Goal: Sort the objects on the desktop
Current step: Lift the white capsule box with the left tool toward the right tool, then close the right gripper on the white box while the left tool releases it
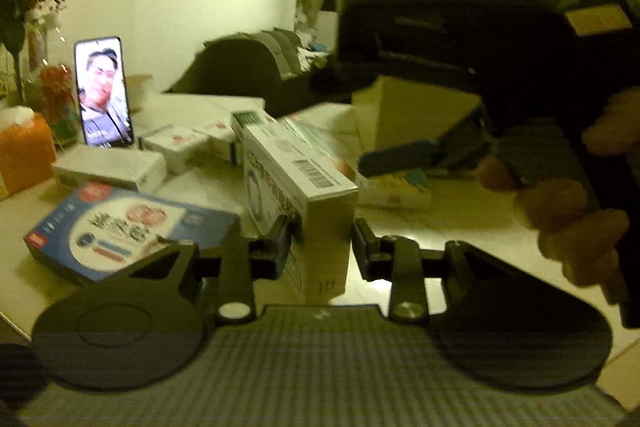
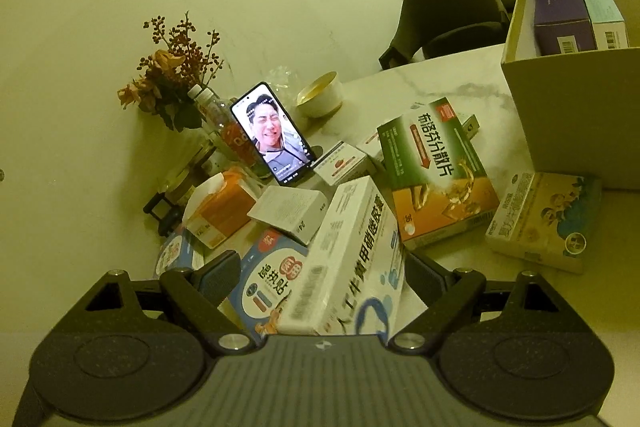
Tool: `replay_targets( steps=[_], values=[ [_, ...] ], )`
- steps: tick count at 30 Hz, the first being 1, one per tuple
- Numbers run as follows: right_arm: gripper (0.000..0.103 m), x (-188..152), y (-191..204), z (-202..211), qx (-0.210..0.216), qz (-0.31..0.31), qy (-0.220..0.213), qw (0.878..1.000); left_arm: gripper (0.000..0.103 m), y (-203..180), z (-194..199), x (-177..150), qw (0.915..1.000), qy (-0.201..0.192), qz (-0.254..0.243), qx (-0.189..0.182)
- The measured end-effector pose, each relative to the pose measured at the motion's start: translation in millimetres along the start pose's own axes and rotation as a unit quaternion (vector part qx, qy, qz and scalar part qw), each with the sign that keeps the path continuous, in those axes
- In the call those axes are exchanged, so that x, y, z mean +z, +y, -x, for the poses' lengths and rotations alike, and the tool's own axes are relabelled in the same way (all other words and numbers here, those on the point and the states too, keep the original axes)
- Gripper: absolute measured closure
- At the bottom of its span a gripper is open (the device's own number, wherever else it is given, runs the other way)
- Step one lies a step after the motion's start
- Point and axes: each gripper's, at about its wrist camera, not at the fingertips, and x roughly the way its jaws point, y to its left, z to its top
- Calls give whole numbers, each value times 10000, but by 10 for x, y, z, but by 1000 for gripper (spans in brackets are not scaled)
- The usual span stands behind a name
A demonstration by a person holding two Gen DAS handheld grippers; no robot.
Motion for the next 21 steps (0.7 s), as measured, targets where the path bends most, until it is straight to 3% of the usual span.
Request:
replay_targets(
  steps=[2, 5, 9, 14, 16, 21],
  values=[
    [13, -13, -4, 8, -26, 12, 20, 10000, 72, -22, 3, -24, 9999, 43, -17, -126],
    [14, -38, -14, 22, -82, 6, 52, 10000, 80, -76, 19, -41, 9993, 63, -49, -358],
    [25, -70, -34, 32, -196, 1, 132, 9997, 78, -142, 1, -66, 9979, 128, -84, -632],
    [40, -90, -52, 59, -384, 120, 249, 9989, 69, -132, -20, -108, 9973, 211, -102, -692],
    [45, -92, -53, 76, -466, 211, 271, 9983, 61, -106, -37, -115, 9972, 249, -132, -686],
    [45, -41, 17, 63, -659, 558, 393, 9955, 45, 9, -69, -121, 9977, 294, -32, -604]
  ],
)
